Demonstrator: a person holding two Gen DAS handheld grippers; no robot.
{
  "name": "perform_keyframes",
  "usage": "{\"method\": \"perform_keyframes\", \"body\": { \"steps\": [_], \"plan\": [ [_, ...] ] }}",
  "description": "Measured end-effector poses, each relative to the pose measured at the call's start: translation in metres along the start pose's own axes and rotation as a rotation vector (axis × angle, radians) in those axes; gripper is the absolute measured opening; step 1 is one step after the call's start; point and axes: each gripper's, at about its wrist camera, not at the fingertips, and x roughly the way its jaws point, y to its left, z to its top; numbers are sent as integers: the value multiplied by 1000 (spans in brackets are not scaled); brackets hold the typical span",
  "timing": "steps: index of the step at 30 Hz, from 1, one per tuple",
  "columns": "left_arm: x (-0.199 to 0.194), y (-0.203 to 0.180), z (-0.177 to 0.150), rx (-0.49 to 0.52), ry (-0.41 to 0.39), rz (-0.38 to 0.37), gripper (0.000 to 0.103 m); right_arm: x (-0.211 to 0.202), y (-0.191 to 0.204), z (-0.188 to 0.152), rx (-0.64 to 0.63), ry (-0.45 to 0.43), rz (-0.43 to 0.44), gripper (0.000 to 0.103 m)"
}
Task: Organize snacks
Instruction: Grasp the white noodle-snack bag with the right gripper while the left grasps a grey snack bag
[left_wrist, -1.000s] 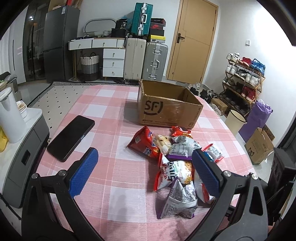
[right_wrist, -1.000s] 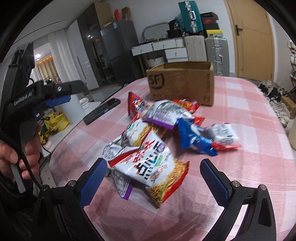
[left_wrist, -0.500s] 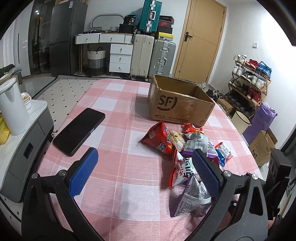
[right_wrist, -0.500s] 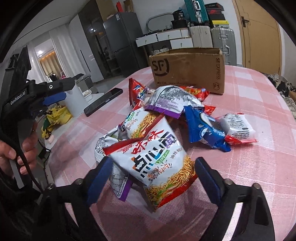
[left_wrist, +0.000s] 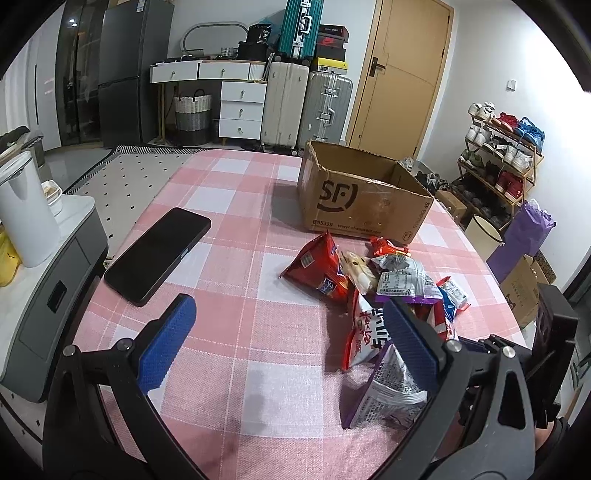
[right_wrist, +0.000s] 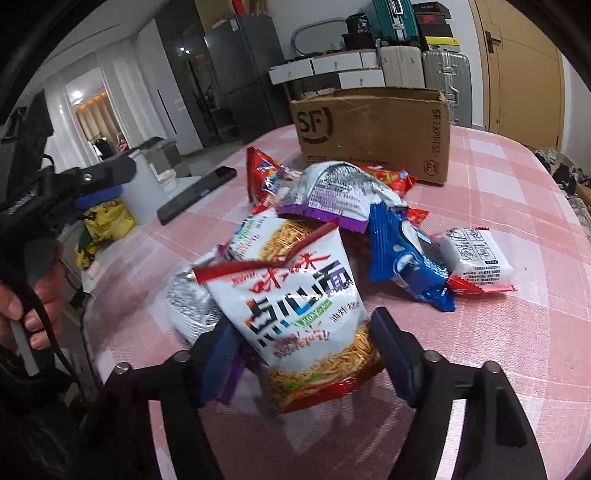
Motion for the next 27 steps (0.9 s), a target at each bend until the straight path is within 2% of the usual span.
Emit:
{"method": "perform_keyframes", "body": {
  "steps": [2, 10, 27],
  "plan": [
    [1, 0, 0, 2, 2, 2, 101, 1, 0, 0, -1, 3, 1, 58],
    [-1, -1, -1, 7, 0, -13, 101, -1, -4, -3, 9, -9, 18, 46],
    [-1, -9, -7, 15, 32, -50, 101, -18, -5, -5, 45, -57, 34, 45]
  ]
}}
